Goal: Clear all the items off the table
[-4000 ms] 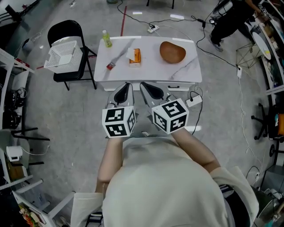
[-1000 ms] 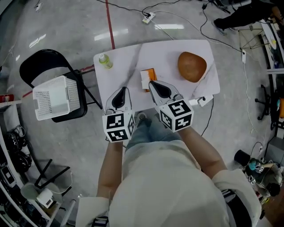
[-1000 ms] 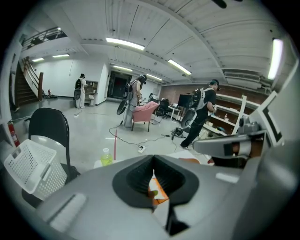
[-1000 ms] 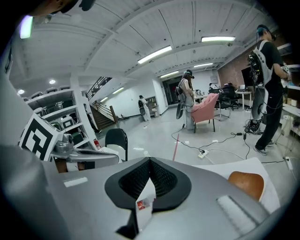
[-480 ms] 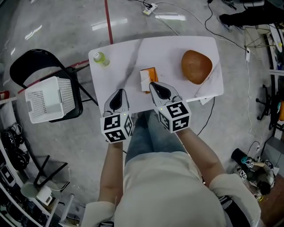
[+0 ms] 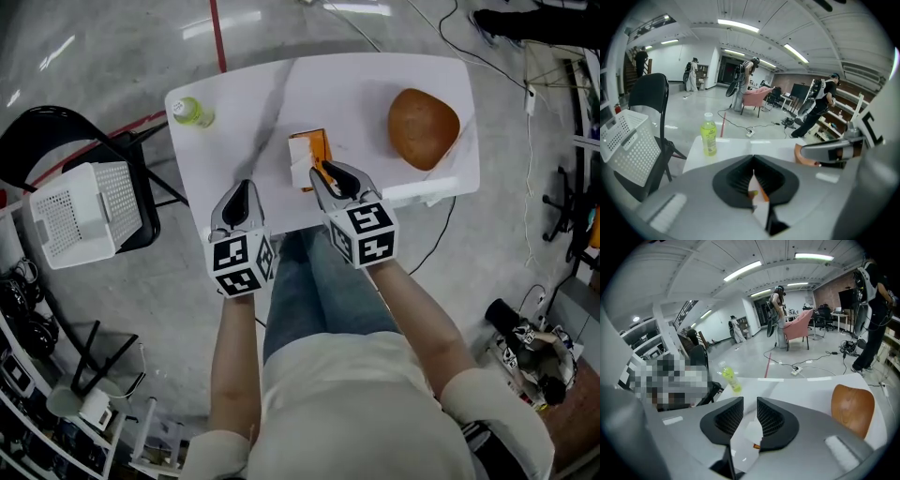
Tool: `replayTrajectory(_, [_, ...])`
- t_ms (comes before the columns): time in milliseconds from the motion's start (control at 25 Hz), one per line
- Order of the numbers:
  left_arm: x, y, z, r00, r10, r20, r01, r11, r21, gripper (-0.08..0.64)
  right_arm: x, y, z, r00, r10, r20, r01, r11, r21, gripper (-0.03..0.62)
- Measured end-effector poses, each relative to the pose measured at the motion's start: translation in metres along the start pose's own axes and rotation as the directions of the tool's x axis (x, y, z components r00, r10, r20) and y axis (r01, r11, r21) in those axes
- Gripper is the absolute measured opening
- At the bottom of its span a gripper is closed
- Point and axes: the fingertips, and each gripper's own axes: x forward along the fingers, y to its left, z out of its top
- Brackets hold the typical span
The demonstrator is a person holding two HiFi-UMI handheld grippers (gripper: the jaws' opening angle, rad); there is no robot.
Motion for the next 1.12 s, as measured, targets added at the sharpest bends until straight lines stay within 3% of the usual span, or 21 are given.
replayTrajectory(640, [0.07,-0.01,-0.061,0.991,-0.042,-0.13,0.044,0.999,0.018,0.009,0.069,-0.044,-0.088,0.976,-0.059,-0.209,0.068,0.997,0.036,0.25])
replayTrajectory(1120, [0.093,0.01,-0.093,0.984,-0.015,-0.177,0.014,1.0,-0.006,0.009,0.117,-0.054,-0.128,0.956,-0.052,-0.288,0.078,0.994,0.076,0.446])
